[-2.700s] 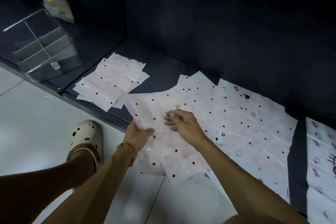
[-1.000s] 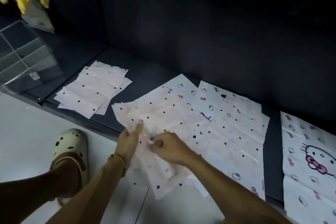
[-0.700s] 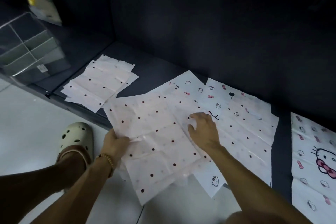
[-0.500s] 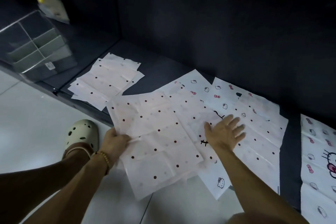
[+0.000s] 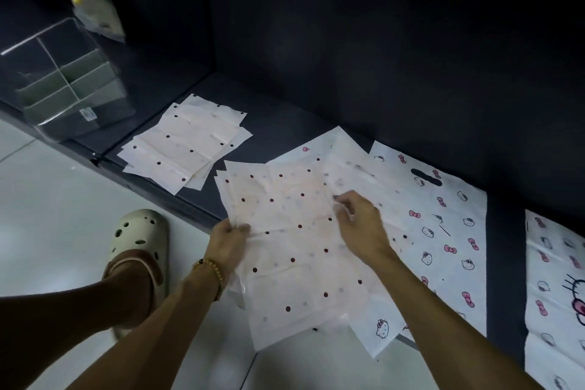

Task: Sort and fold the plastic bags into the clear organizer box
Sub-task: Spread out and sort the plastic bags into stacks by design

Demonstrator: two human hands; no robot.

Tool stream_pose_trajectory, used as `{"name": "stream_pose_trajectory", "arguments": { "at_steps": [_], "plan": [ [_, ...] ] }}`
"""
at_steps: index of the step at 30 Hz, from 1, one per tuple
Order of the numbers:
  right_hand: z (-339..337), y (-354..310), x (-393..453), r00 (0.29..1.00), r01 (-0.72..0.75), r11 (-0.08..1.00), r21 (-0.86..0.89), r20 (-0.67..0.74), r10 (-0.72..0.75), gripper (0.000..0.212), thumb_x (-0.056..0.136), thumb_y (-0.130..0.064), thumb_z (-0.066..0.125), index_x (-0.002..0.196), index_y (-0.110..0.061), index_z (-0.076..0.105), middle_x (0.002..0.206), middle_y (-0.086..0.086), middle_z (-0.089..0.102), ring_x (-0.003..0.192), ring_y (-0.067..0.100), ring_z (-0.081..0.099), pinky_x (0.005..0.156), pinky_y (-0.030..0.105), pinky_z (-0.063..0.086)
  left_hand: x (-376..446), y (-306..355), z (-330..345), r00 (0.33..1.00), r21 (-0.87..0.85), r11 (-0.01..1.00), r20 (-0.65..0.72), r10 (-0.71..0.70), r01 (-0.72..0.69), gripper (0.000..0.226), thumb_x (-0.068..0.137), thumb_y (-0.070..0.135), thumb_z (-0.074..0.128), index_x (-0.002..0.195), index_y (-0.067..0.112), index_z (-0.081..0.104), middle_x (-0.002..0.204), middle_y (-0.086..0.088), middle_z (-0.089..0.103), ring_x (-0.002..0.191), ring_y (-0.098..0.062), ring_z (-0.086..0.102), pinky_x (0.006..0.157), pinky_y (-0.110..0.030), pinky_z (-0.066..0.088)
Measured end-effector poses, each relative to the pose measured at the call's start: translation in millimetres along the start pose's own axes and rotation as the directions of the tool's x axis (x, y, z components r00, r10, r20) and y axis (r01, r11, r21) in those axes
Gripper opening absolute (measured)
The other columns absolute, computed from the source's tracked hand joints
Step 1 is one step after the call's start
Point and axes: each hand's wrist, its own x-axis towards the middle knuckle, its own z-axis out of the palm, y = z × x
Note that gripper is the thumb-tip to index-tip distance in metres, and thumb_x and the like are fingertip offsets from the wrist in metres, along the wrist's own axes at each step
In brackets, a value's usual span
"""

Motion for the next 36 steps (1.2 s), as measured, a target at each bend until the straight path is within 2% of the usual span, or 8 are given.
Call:
{"name": "stream_pose_trajectory", "arguments": {
  "at_steps": [4, 8, 12, 15, 22, 27, 32, 36],
  "plan": [
    [37.1, -32.8, -24.3, 0.896, 0.198, 0.978, -0.063, 0.417, -0.154, 0.013, 0.092, -0.016, 0.053, 0.096, -0.023, 0.063, 0.092, -0.005, 0.068, 0.084, 0.012, 0.061, 0.075, 0.024, 0.046, -4.1, 5.6, 4.7, 0.995, -0.179, 0.982, 0.086, -0.042, 0.057, 0.032, 0.093, 0.043, 0.053, 0.105, 0.015, 0.065, 0.102, -0.005, 0.071, 0.090, -0.029, 0.068, 0.085, -0.043, 0.054],
    [45.4, -34.9, -33.9, 0.797, 0.248, 0.968, -0.027, 0.573, -0.188, 0.007, 0.088, -0.026, 0.060, 0.092, -0.027, 0.065, 0.092, -0.010, 0.068, 0.086, 0.006, 0.061, 0.076, 0.019, 0.045, -3.9, 2.6, 7.2, 0.999, -0.039, 0.999, 0.043, -0.001, 0.003, 0.014, 0.087, 0.002, 0.059, 0.091, 0.013, 0.066, 0.099, -0.011, 0.071, 0.076, -0.027, 0.068, 0.065, -0.035, 0.059],
    [27.6, -12.3, -1.2, 0.971, -0.041, 0.999, 0.028, 0.237, 0.034, 0.017, 0.083, -0.028, 0.071, 0.098, -0.021, 0.068, 0.085, -0.010, 0.066, 0.081, 0.004, 0.061, 0.084, 0.026, 0.050, -1.9, -3.3, -1.9, 0.998, 0.099, 0.993, 0.012, 0.061, -0.062, 0.034, 0.083, -0.014, 0.044, 0.089, 0.015, 0.062, 0.092, -0.009, 0.067, 0.066, -0.019, 0.063, 0.043, -0.022, 0.049],
    [8.5, 15.8, 28.4, 0.985, -0.170, 0.948, -0.268, -0.036, 0.167, 0.049, 0.085, -0.035, 0.068, 0.125, -0.011, 0.057, 0.120, 0.009, 0.059, 0.115, 0.024, 0.051, 0.097, 0.036, 0.043, 1.4, -5.1, -20.7, 0.995, 0.160, 0.982, 0.014, 0.101, -0.102, 0.035, 0.083, -0.015, 0.046, 0.084, 0.017, 0.061, 0.085, -0.008, 0.064, 0.058, -0.016, 0.058, 0.038, -0.023, 0.047],
    [3.3, 39.1, 59.8, 0.948, -0.275, 0.758, -0.592, -0.033, 0.318, 0.084, 0.070, -0.063, 0.071, 0.130, -0.012, 0.042, 0.129, 0.011, 0.054, 0.120, 0.031, 0.047, 0.092, 0.042, 0.039, 13.8, -6.1, -47.2, 0.997, 0.197, 0.979, -0.036, 0.062, -0.053, 0.024, 0.084, -0.010, 0.050, 0.084, 0.010, 0.063, 0.080, -0.012, 0.065, 0.052, -0.016, 0.057, 0.049, -0.025, 0.049],
    [-2.0, 41.4, 59.4, 0.953, -0.280, 0.882, -0.379, 0.000, 0.302, 0.044, 0.086, -0.034, 0.068, 0.117, -0.006, 0.054, 0.122, 0.016, 0.058, 0.110, 0.033, 0.056, 0.085, 0.036, 0.047, 20.7, -9.4, -46.1, 0.999, 0.209, 0.977, -0.027, 0.034, -0.028, 0.022, 0.083, -0.007, 0.052, 0.085, 0.011, 0.065, 0.082, -0.011, 0.068, 0.067, -0.026, 0.061, 0.073, -0.039, 0.054],
    [-34.5, 28.7, 64.4, 0.893, -0.320, 0.946, 0.056, -0.314, 0.321, 0.026, 0.095, -0.015, 0.054, 0.119, -0.003, 0.055, 0.119, 0.019, 0.060, 0.109, 0.033, 0.058, 0.087, 0.029, 0.042, 22.8, -9.6, -42.7, 0.998, 0.200, 0.978, -0.014, 0.058, -0.054, 0.030, 0.078, -0.013, 0.052, 0.080, 0.014, 0.064, 0.082, -0.009, 0.069, 0.069, -0.028, 0.063, 0.070, -0.038, 0.054],
    [-73.5, 14.1, 63.4, 0.799, -0.367, 0.691, 0.623, -0.170, 0.577, 0.015, 0.097, -0.016, 0.054, 0.110, -0.008, 0.058, 0.107, 0.007, 0.063, 0.086, 0.020, 0.064, 0.065, 0.016, 0.051, 20.7, -6.4, -36.5, 0.998, 0.142, 0.988, -0.021, 0.061, -0.057, 0.033, 0.074, -0.017, 0.050, 0.082, 0.010, 0.065, 0.082, -0.011, 0.071, 0.061, -0.024, 0.065, 0.057, -0.030, 0.052]
  ]
}}
